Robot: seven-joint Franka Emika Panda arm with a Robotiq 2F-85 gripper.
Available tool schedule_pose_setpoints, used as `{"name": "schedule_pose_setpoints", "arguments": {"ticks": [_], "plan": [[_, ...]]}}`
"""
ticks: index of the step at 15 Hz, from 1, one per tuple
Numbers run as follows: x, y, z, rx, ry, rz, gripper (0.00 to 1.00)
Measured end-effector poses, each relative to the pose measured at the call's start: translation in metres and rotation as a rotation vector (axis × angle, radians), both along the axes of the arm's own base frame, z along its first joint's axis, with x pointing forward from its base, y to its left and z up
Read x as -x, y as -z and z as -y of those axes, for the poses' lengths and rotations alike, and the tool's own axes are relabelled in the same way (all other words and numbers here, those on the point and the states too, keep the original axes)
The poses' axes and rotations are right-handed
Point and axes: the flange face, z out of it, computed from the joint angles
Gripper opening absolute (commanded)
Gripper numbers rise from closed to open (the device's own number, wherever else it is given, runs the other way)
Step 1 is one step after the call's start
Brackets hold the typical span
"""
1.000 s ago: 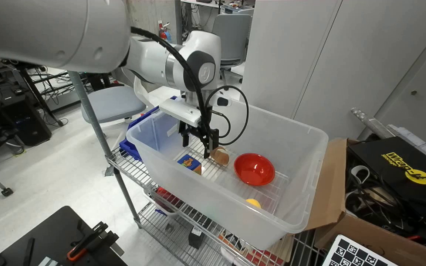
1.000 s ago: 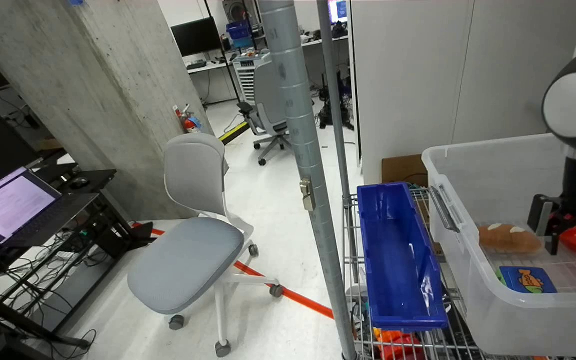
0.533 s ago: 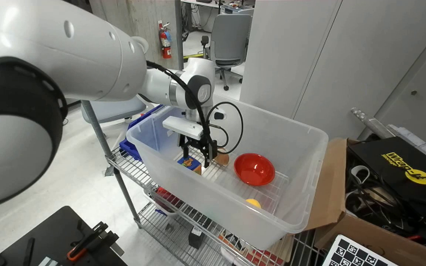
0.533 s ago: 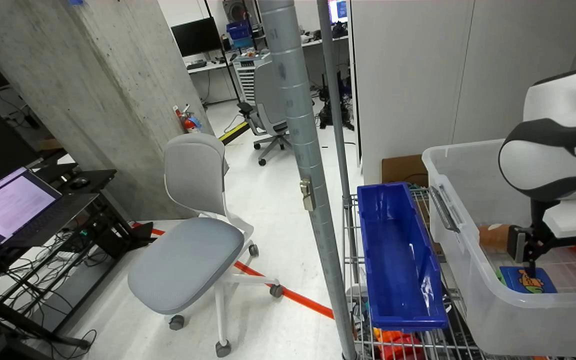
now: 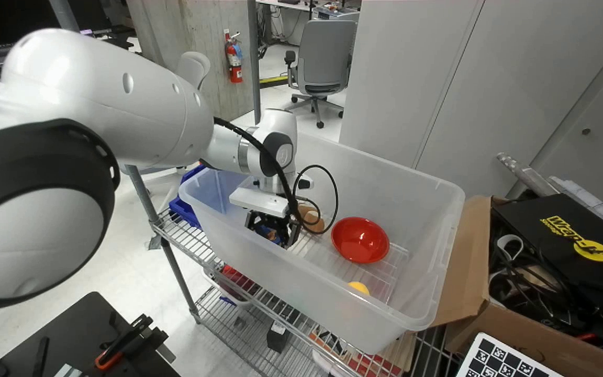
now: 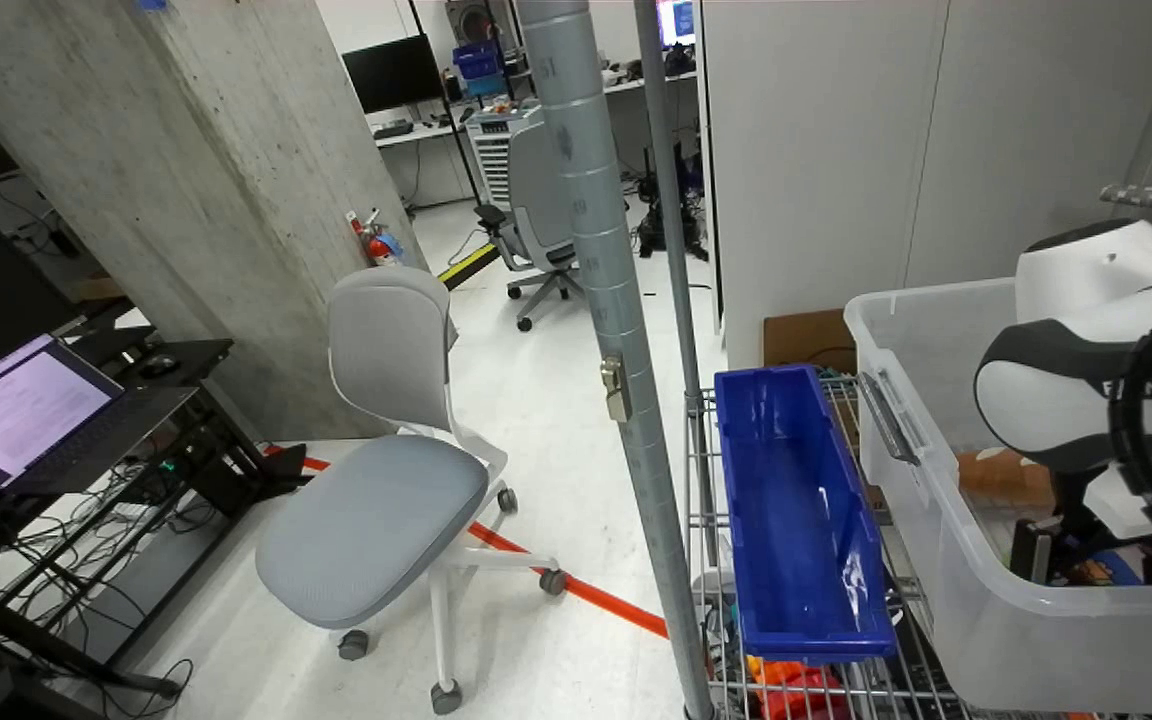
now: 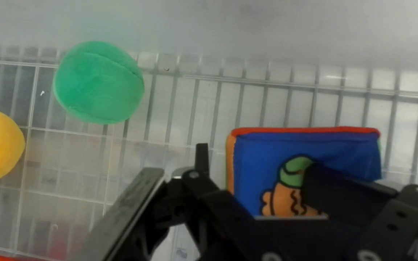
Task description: Put the cube in the red bowl
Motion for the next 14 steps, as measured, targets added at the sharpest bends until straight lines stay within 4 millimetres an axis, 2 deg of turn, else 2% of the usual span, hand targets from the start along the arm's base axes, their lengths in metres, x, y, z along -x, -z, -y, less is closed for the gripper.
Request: {"name": "schedule_pose_setpoints", "arguments": {"ticks": [2,5,10,12,14], "plan": [[0.002,0.008,0.004,0.012,-0.01,-0.01,0.19],[-0.001,0.005,0.008,0.023,-0.025,-0.007,0.01],[-0.003,-0.011,-0.003,0.002,-0.08,-0.002,0.0],[-0.003,-0.033,-0.013,-0.008,-0.087,0.001,0.0],[-0.002,-0.067,-0.016,-0.013,-0.082,0.004,0.0]]}}
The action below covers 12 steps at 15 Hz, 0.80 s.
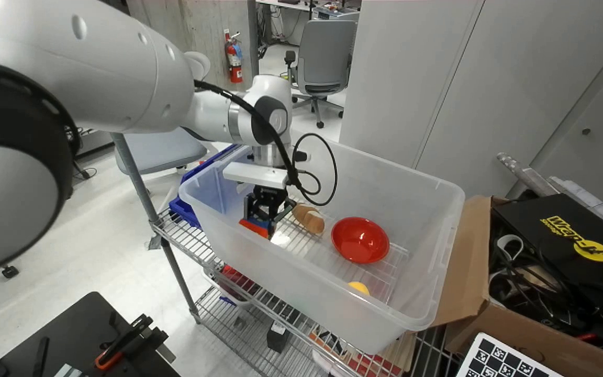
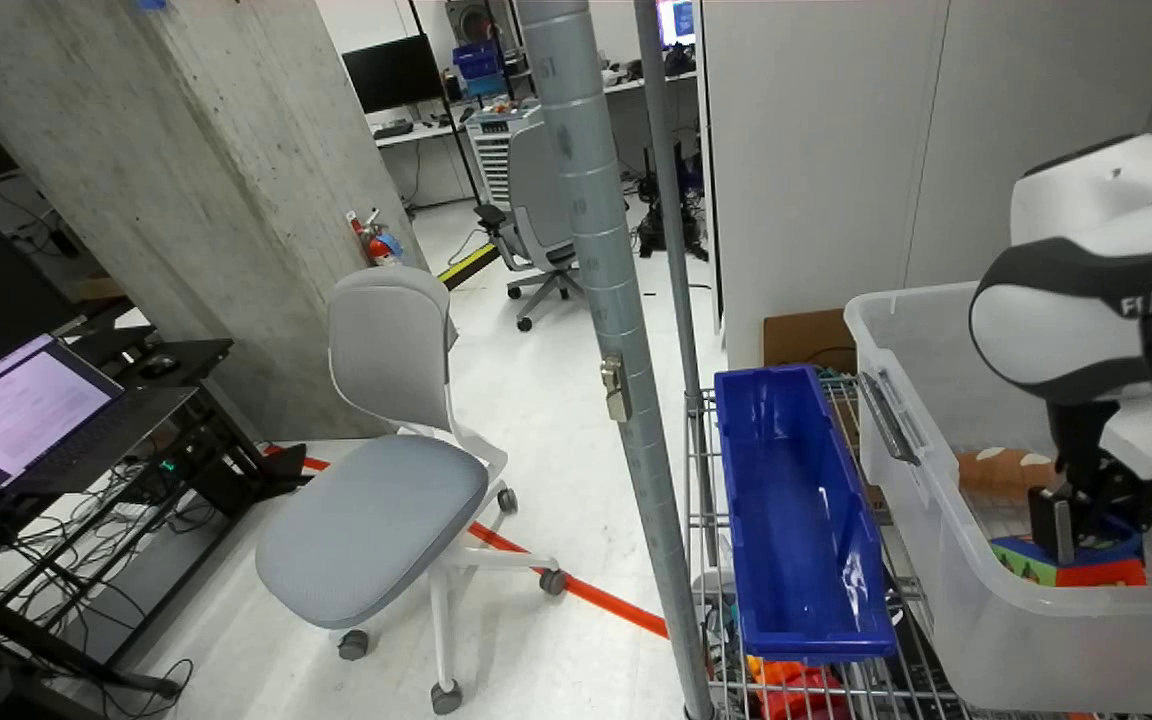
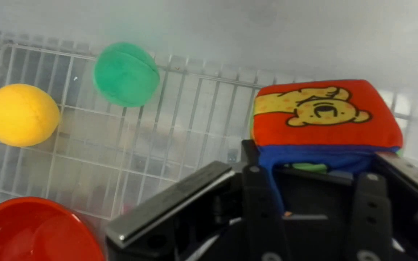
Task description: Put the cube in the red bowl
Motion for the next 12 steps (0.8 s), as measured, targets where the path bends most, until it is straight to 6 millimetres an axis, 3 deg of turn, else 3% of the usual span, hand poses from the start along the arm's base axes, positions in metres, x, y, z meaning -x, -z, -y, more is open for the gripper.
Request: {"name": "schedule_pose_setpoints", "arguments": {"ticks": [3,7,12], "plan": [[-0.002,-0.057,0.01,-0.021,0.034,0.051,0.0],[-0.013,-0.116,0.05,-0.016,0.132,0.188,0.0],[-0.039,-0.147,0.129,0.004,0.33,0.38,0.0]]}}
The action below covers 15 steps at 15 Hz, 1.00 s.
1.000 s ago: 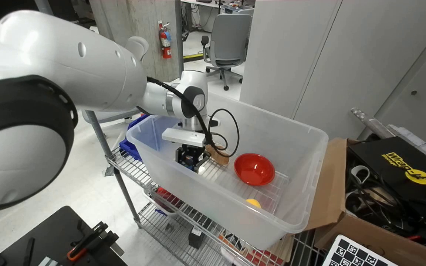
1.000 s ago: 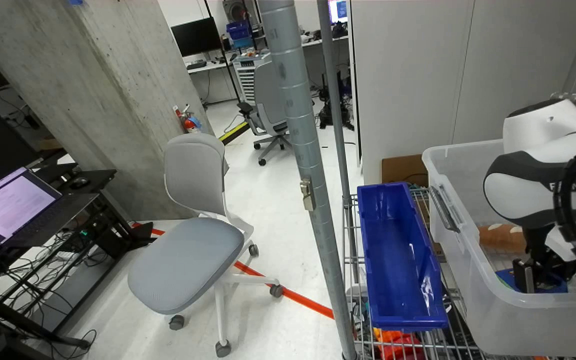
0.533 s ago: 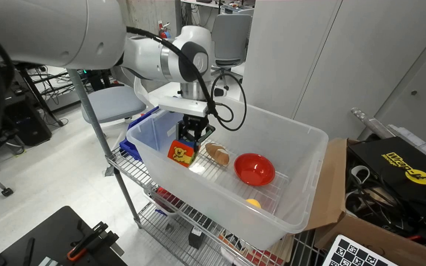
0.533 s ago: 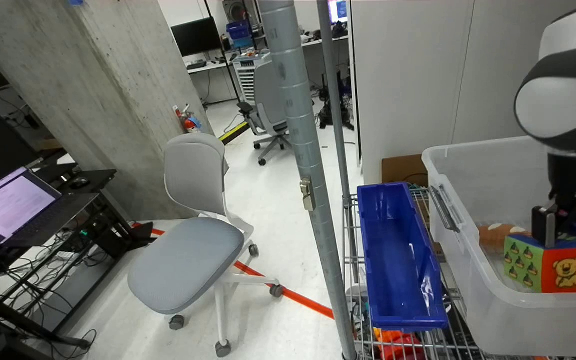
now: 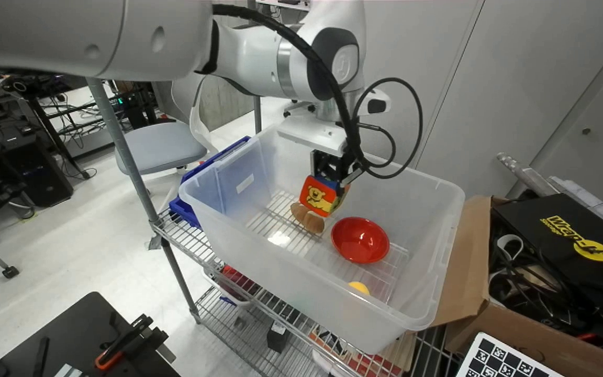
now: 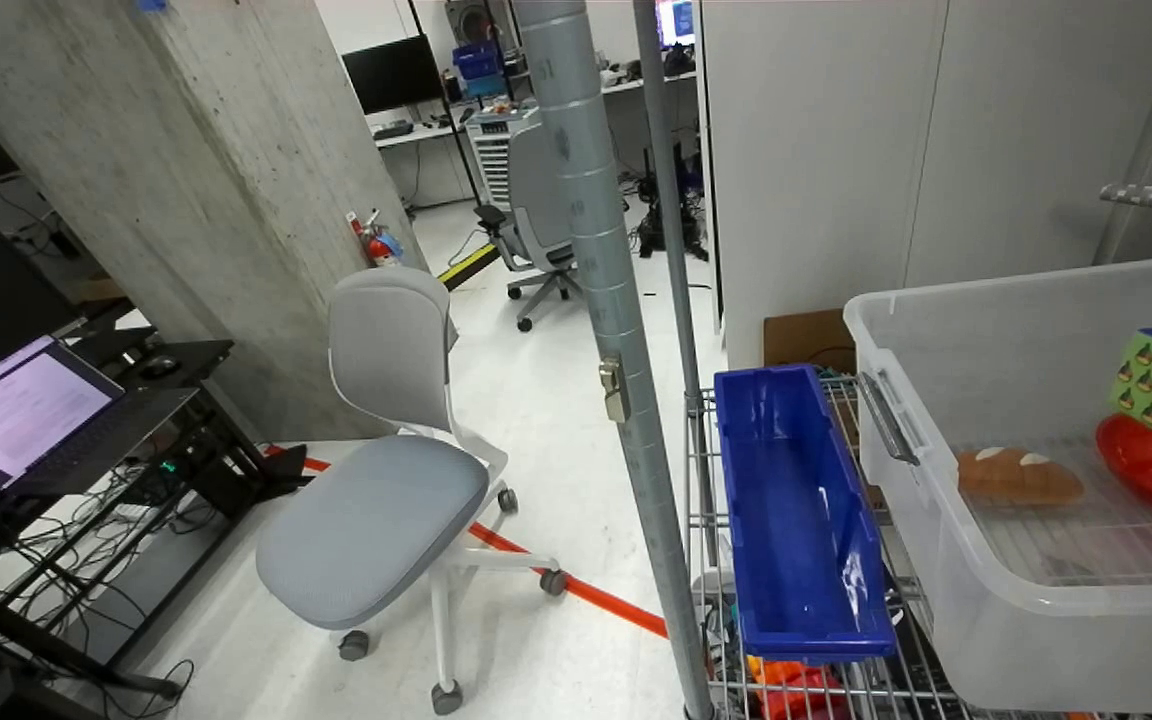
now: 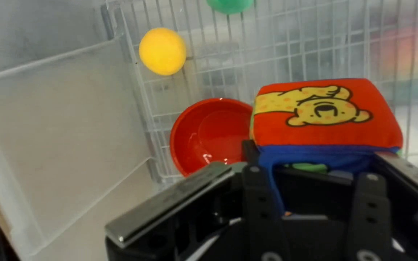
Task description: Put the cube in the red bowl
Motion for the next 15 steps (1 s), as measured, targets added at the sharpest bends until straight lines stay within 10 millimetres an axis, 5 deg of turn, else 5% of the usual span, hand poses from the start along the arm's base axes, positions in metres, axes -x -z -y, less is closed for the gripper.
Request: {"name": "schedule_pose_setpoints", "arguments": {"ticks": [3,6,14,15], "plan": [[-0.017,0.005,0.042,0.001,0.115,0.082,0.0],[-0.032,0.027,0.061,0.027,0.193,0.122,0.0],[-0.052,0.124,0.064,0.158,0.272,0.113,0.0],[-0.052,0.135,0.063,0.169,0.275,0.107,0.25]]}}
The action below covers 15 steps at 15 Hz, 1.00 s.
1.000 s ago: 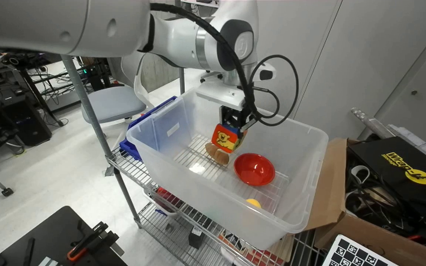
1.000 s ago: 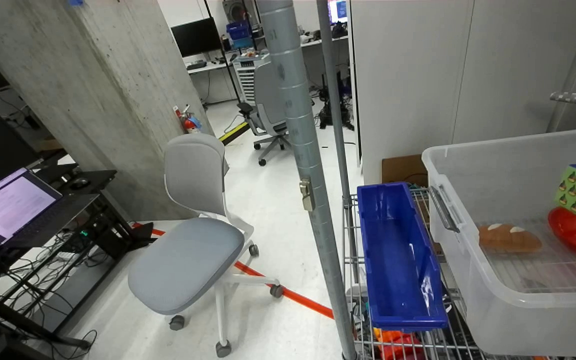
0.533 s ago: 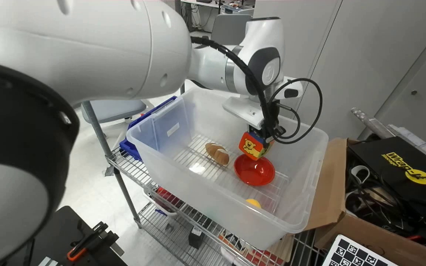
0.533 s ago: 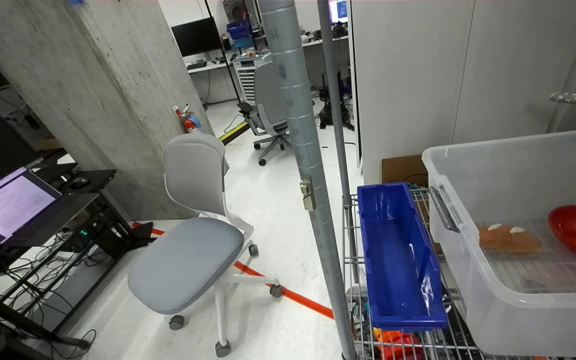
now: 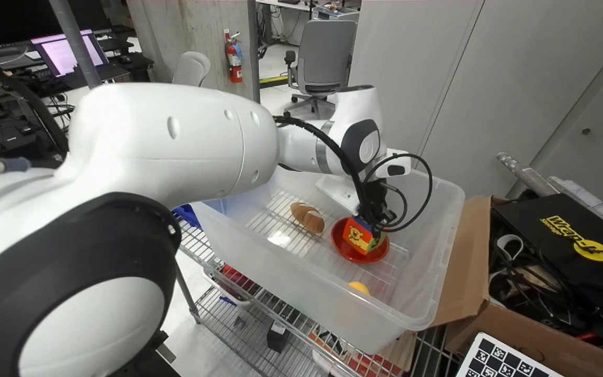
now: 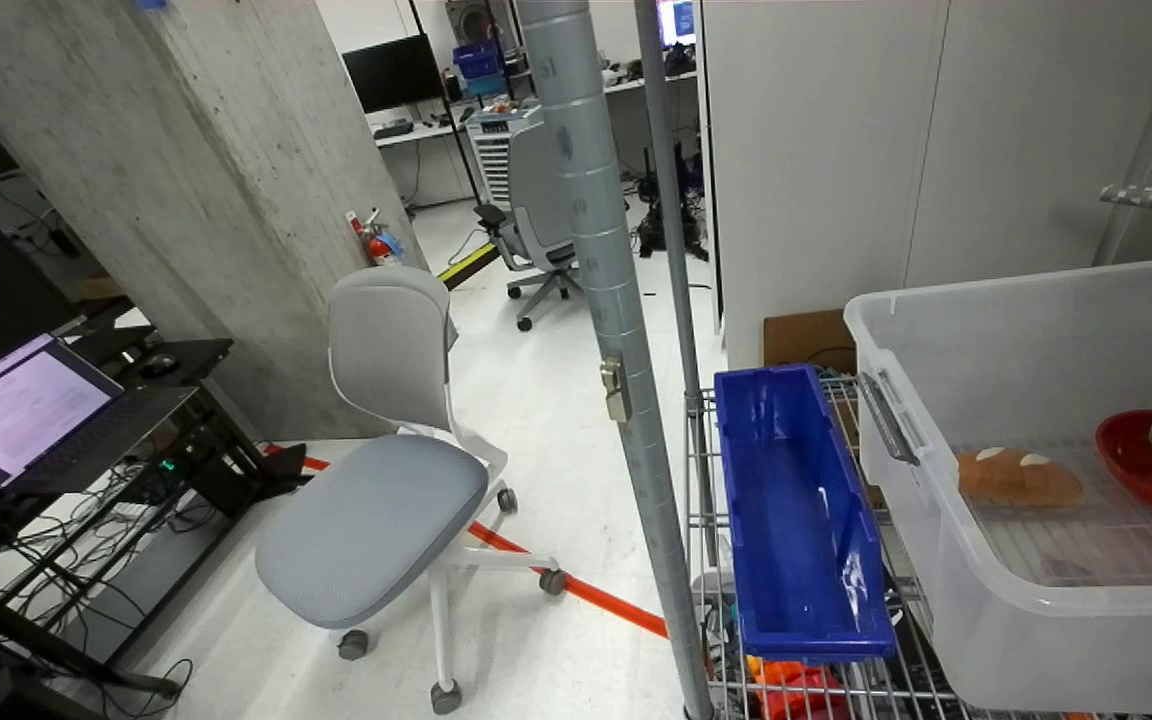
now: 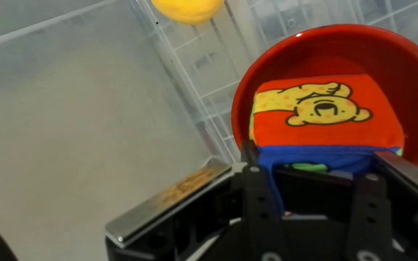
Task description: Put the cube in the red bowl
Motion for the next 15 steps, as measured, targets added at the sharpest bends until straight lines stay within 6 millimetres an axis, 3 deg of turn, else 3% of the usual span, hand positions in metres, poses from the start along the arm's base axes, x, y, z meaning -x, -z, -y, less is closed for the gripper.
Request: {"name": "schedule_pose_setpoints", "arguments": {"ticks": [2,4,8,11,15], "plan": [[0.0,0.019,-0.002,0.017,0.004,-0.014,0.33],[0.0,0.032,-0.008,0.024,-0.005,-0.024,0.48],[0.003,0.032,-0.028,0.052,0.009,-0.062,0.77],[0.016,0.014,-0.035,0.126,0.113,-0.151,0.98],[0.037,-0.054,-0.052,0.223,0.216,-0.24,1.0]]}}
